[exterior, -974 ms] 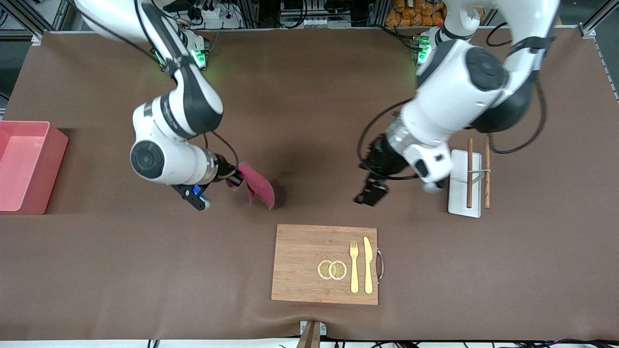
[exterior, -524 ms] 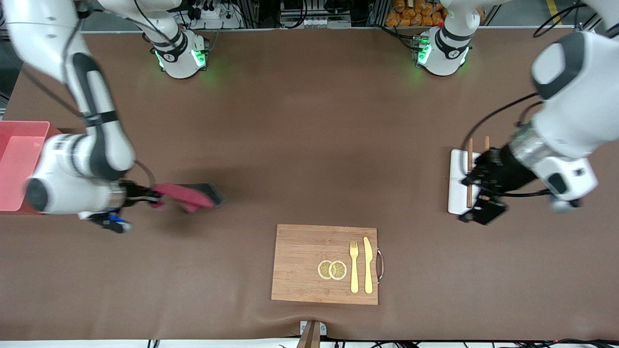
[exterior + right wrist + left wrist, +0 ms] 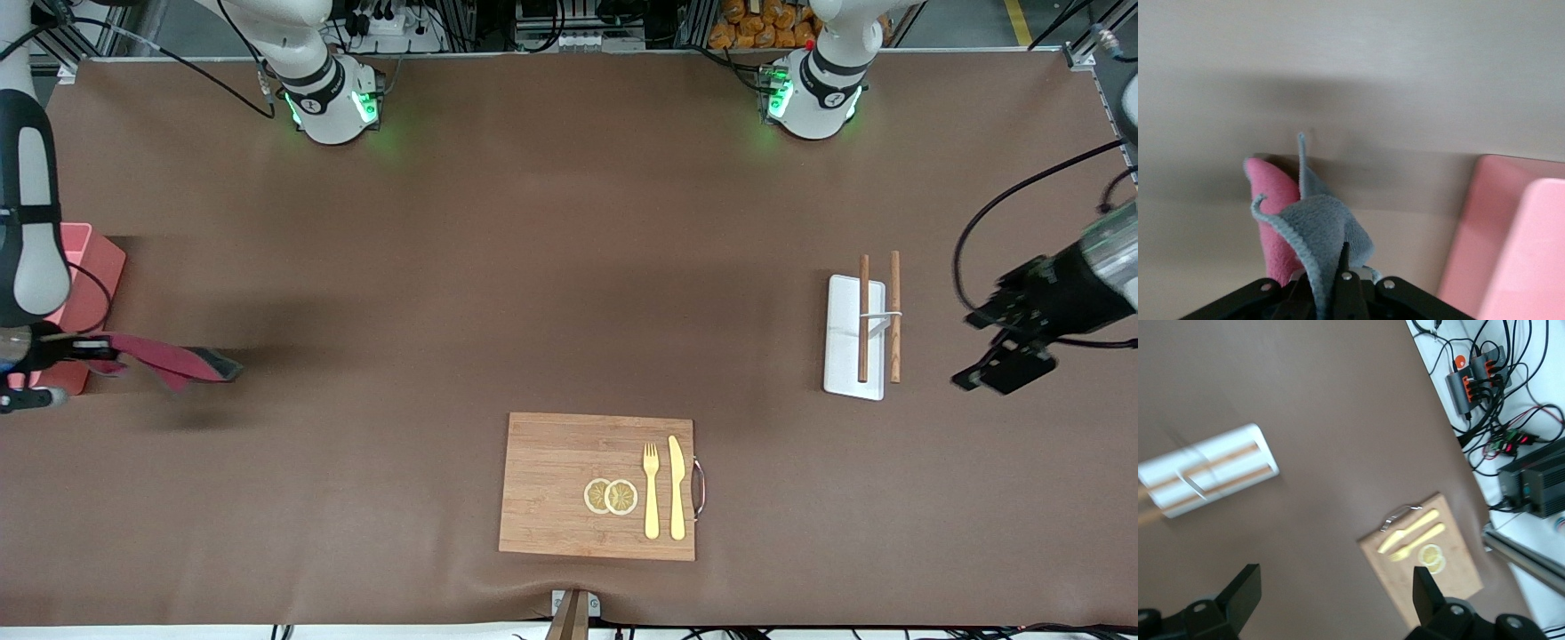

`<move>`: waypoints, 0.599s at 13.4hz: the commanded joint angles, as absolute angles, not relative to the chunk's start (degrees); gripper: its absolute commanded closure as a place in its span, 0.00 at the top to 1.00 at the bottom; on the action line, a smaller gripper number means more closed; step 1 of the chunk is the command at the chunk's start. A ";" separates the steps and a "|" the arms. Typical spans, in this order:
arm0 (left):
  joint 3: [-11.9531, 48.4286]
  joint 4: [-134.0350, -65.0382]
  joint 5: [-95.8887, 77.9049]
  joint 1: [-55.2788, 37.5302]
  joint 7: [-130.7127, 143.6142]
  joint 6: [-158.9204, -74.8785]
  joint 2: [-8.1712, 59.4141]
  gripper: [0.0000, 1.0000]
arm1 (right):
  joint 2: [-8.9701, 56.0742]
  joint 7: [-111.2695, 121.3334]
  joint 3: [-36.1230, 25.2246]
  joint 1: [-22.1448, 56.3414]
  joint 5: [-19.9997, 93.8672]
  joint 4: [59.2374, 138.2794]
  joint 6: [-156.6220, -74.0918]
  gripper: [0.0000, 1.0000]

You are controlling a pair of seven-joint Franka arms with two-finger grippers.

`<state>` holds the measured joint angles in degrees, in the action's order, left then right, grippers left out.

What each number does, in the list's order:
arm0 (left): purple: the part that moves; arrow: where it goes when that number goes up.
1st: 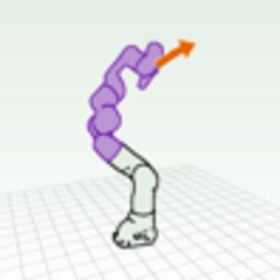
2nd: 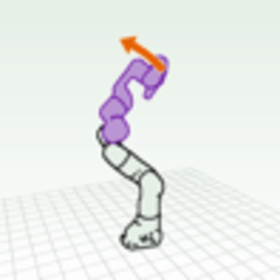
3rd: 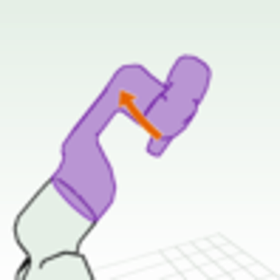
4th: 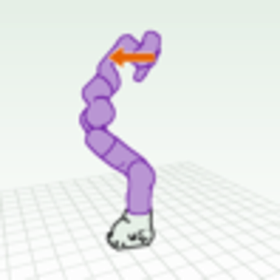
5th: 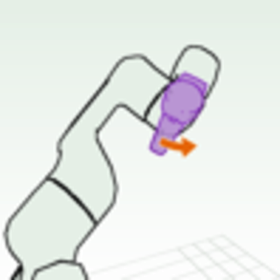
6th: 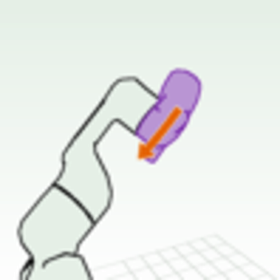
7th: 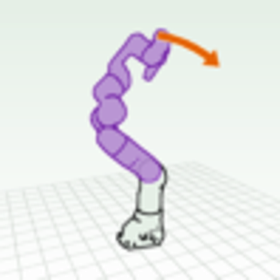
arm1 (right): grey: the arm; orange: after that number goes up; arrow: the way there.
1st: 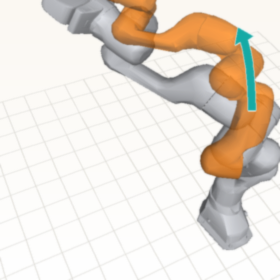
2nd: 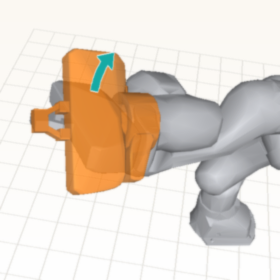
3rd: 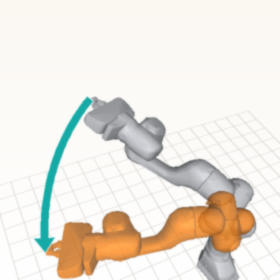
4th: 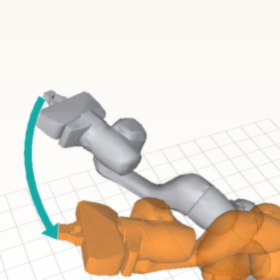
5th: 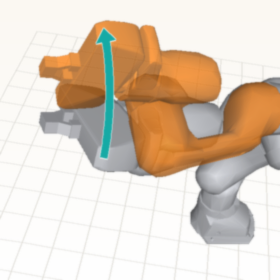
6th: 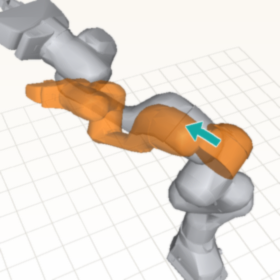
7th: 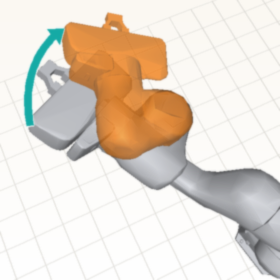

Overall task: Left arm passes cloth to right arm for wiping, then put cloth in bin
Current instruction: 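Lower the cloth to the table while the left gripper withdraws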

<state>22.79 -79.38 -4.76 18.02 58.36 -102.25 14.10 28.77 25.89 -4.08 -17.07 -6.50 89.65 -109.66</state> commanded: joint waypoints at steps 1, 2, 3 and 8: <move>9.39 -81.38 -5.88 9.81 45.49 -96.27 8.80 1.00 | 30.67 30.58 -2.81 -18.11 -9.23 85.78 -109.33 0.00; 2.70 -82.60 -7.63 5.32 39.96 -94.59 6.87 1.00 | 30.76 29.72 -2.73 -17.58 -8.71 86.65 -110.29 0.00; -0.84 -84.97 -7.91 3.36 33.90 -93.96 4.16 1.00 | 31.54 26.23 -2.46 -16.97 -6.96 88.14 -110.04 0.00; -2.55 -86.84 -2.06 -1.04 11.09 -89.66 0.18 1.00 | 31.73 9.70 -2.37 -6.79 3.67 93.16 -108.19 0.00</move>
<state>-1.77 -85.05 -6.10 2.91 15.59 -90.63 2.08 32.60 14.96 -2.06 -10.59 0.81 91.83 -109.04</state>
